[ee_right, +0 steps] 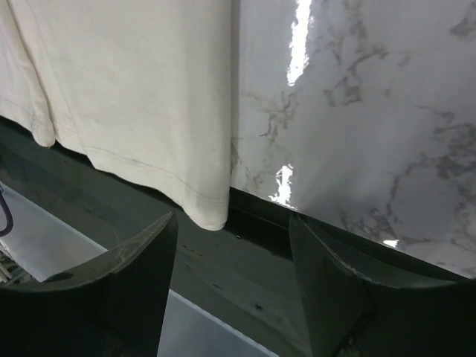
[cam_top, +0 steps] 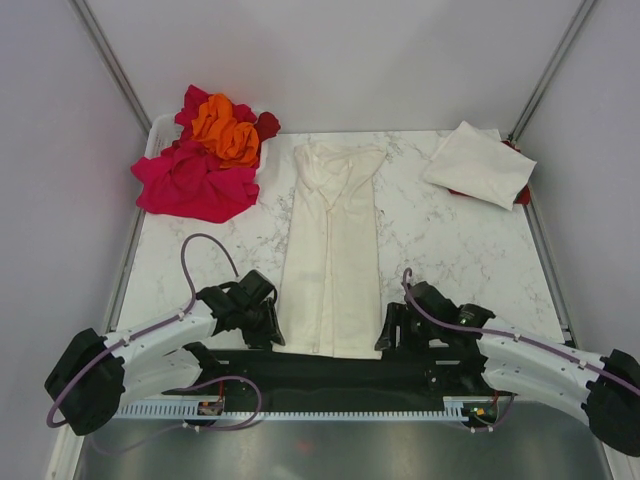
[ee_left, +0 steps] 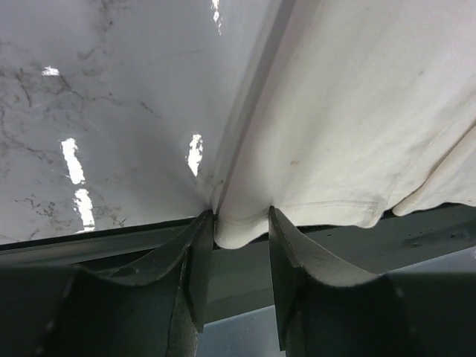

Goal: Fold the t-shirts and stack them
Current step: Fold the tshirt

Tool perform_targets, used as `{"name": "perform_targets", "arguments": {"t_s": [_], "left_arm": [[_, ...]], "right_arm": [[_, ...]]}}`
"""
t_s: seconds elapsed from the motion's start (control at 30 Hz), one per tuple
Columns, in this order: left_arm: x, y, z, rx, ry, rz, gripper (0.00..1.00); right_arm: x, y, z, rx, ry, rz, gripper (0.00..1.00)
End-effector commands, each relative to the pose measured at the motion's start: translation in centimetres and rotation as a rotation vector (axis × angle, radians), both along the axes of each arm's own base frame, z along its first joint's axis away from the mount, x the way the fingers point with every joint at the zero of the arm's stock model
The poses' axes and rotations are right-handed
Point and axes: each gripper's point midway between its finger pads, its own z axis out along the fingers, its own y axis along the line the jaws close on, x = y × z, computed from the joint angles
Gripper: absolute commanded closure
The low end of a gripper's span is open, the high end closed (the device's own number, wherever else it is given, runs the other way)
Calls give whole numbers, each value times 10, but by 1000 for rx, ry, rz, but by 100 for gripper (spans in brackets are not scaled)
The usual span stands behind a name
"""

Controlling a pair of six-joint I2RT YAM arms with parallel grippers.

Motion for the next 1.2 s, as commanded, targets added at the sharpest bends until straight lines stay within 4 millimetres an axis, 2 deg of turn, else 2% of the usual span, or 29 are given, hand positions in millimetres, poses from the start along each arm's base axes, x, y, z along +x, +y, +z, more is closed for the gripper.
{"name": "perform_targets", "arguments": {"t_s": [0.0,0.2,0.33,0.37,0.4,0.43,0.47,0.5,0.6,0.63,0.7,0.8,0.87,0.9,0.97,1.0,1.07,1.1,1.17], "left_arm": [[5,-6,-8,-20,-17,34,58],[6,-6,-10,-25,-23,33,60],[6,-6,-12,-22,-27,30,63],[7,-6,-12,-23,-30,30,66],[8,-6,-12,-24,-32,29,70],[8,-7,-11,-25,-36,22,81],[9,-7,-11,-27,-39,20,87],[9,-8,-10,-29,-42,16,95],[5,-8,-9,-44,-36,0,98],[3,-9,-9,-49,-27,-5,98],[-2,-12,-7,-74,-5,-6,98],[-2,-22,6,-129,-9,-21,98],[0,-28,18,-150,-19,-35,98],[9,-36,34,-177,-54,-40,98],[16,-39,45,-169,-79,-70,98],[27,-45,58,-174,-119,-81,98],[36,-43,56,-124,-129,-111,98],[42,-46,62,-116,-136,-119,98],[53,-47,63,-92,-143,-138,98]], "right_arm": [[9,24,4,67,-28,-49,32],[3,31,-6,40,-39,-39,50],[3,25,-15,7,-58,-54,63],[4,24,-15,6,-62,-59,66],[5,24,-16,3,-64,-61,76],[4,23,-16,4,-65,-63,82],[4,22,-17,-1,-64,-64,88],[4,22,-15,2,-66,-63,99],[1,15,-13,-23,-66,-58,100],[1,17,-5,-11,-80,-54,100],[-4,7,-4,-44,-69,-53,100],[2,6,11,-26,-112,-72,100],[11,12,28,-9,-146,-81,100],[15,14,35,-10,-165,-83,100],[26,22,51,-17,-208,-72,100],[37,25,63,-21,-253,-88,100],[49,24,62,-79,-290,-76,100],[55,23,62,-98,-302,-77,100],[77,24,67,-110,-331,-81,100]]}}
